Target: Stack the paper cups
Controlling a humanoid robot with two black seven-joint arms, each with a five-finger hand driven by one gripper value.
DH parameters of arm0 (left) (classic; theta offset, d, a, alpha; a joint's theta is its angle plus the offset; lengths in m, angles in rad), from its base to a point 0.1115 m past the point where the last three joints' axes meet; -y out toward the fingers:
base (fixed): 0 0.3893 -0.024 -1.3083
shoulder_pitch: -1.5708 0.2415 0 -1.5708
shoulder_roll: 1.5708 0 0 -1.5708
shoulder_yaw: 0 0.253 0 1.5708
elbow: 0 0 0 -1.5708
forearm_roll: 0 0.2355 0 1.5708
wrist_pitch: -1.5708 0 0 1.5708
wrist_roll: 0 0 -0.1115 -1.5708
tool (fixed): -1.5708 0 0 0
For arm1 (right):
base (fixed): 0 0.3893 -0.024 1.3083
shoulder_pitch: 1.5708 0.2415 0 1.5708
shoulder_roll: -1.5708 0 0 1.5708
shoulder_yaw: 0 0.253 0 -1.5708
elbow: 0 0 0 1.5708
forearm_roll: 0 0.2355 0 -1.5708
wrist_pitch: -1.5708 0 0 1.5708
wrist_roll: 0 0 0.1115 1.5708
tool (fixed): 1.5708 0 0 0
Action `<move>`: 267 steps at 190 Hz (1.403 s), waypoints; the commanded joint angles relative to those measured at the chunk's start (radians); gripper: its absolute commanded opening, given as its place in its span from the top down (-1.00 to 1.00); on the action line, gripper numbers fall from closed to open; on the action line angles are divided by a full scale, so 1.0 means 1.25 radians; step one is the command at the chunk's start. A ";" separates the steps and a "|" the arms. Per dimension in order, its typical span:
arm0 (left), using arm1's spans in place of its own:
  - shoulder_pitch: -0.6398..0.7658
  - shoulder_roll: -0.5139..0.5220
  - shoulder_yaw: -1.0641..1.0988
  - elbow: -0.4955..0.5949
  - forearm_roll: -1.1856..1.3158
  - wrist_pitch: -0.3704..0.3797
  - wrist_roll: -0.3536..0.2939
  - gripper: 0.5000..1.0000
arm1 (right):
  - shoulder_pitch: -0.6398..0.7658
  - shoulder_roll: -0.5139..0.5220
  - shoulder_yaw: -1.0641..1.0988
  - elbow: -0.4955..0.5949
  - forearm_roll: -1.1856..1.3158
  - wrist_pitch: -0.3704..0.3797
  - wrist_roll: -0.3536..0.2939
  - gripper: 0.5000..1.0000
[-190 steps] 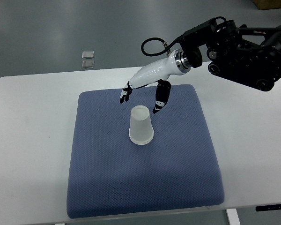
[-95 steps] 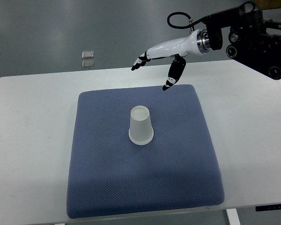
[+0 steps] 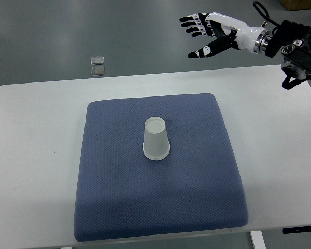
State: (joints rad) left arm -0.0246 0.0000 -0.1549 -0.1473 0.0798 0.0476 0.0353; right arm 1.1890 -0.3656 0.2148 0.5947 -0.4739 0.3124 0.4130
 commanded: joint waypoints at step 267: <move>0.000 0.000 0.000 0.000 0.000 0.000 0.000 -1.00 | -0.162 0.095 0.002 -0.014 0.717 -0.163 -0.002 -0.64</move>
